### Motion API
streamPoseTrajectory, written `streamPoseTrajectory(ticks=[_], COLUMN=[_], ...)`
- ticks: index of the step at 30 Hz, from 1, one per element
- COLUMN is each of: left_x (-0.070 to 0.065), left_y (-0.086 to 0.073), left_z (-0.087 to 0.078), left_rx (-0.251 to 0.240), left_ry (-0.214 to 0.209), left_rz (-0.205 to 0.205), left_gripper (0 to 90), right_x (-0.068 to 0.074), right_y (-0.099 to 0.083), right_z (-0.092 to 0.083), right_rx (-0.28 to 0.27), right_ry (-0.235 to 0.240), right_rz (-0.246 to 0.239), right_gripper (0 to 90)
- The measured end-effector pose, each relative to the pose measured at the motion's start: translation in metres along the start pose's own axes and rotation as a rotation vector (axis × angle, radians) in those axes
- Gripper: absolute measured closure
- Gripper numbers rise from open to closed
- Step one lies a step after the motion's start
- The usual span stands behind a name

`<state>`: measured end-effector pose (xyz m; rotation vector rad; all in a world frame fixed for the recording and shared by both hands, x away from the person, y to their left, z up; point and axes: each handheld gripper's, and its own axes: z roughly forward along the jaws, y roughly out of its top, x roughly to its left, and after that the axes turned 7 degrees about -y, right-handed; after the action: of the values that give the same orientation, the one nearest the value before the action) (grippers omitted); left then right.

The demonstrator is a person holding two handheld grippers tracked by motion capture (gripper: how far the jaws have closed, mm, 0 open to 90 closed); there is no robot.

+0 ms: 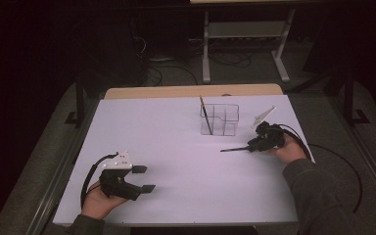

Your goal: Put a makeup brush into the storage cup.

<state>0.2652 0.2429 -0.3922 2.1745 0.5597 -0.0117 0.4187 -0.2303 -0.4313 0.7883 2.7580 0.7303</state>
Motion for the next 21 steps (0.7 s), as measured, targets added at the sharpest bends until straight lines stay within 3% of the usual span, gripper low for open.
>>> streamPoseTrajectory(ticks=[21], left_x=[-0.0008], left_y=[0.0007], left_z=[-0.0001], left_rx=[-0.007], left_ry=[-0.001], left_rz=[-0.003], left_gripper=[27.2], right_x=[0.0046], right_y=[0.0014], right_z=[0.0020], right_rx=[0.015], right_ry=[-0.008], right_rz=[-0.067], right_gripper=[83.1])
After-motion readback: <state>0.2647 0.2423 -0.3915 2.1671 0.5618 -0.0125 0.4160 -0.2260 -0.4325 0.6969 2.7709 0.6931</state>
